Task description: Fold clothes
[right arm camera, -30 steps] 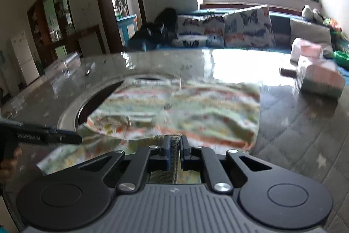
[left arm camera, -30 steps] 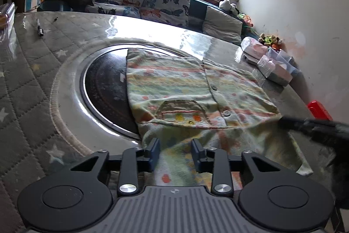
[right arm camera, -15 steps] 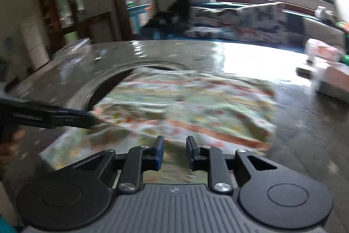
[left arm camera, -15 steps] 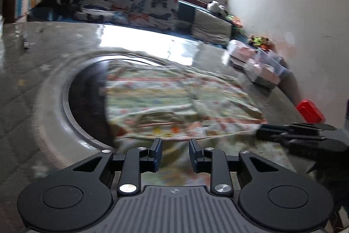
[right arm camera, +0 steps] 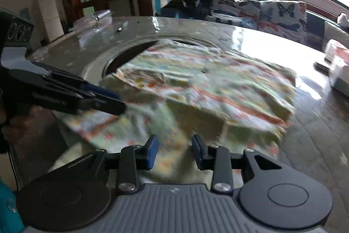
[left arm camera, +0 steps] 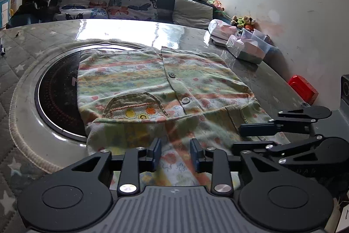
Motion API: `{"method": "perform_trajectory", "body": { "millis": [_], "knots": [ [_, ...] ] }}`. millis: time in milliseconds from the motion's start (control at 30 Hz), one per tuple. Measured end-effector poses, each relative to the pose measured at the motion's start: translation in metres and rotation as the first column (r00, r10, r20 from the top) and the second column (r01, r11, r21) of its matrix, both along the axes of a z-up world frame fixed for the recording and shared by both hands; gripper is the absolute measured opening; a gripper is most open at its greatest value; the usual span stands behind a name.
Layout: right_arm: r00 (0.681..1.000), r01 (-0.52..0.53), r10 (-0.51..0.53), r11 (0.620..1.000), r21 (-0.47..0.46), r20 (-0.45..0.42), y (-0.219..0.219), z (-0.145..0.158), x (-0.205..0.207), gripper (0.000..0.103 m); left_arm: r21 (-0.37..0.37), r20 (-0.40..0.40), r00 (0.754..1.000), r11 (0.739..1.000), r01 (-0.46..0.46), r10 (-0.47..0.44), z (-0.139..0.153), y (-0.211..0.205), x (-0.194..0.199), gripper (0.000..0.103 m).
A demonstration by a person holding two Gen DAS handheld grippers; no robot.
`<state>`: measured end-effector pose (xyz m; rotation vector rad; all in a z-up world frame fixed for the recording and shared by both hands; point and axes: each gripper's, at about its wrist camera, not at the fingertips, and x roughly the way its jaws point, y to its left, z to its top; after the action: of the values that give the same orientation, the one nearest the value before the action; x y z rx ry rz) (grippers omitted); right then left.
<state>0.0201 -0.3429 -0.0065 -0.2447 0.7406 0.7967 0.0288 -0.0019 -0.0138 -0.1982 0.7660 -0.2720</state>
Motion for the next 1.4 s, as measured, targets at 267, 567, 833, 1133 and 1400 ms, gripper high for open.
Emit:
{"method": "perform_trajectory", "body": {
  "millis": [267,567,833,1133,1400],
  "knots": [
    [0.999,0.032,-0.031,0.999,-0.038,0.005,-0.027,0.001,-0.017,0.035,0.065,0.010,0.997,0.995,0.072,-0.073,0.002,-0.013,-0.027,0.043],
    [0.999,0.046,-0.045,0.998,-0.048,0.014,-0.037,0.006,-0.024,0.037,0.186,0.045,0.983,0.969,0.165,-0.176,0.017,-0.011,-0.060,0.051],
    [0.998,0.050,-0.048,0.997,-0.056,0.047,-0.045,0.015,-0.037,0.041,0.365,0.058,0.938,0.881,0.300,-0.343,0.009,-0.027,-0.087,0.055],
    [0.995,0.067,-0.060,0.994,-0.083,0.084,-0.057,0.019,-0.053,0.050,0.461,0.155,0.873,0.816,0.349,-0.462,-0.005,-0.057,-0.095,0.057],
    [0.995,0.064,-0.055,0.992,-0.105,0.084,-0.068,0.017,-0.062,0.053,0.477,0.219,0.833,0.800,0.363,-0.509,-0.008,-0.069,-0.092,0.034]
  ]
}}
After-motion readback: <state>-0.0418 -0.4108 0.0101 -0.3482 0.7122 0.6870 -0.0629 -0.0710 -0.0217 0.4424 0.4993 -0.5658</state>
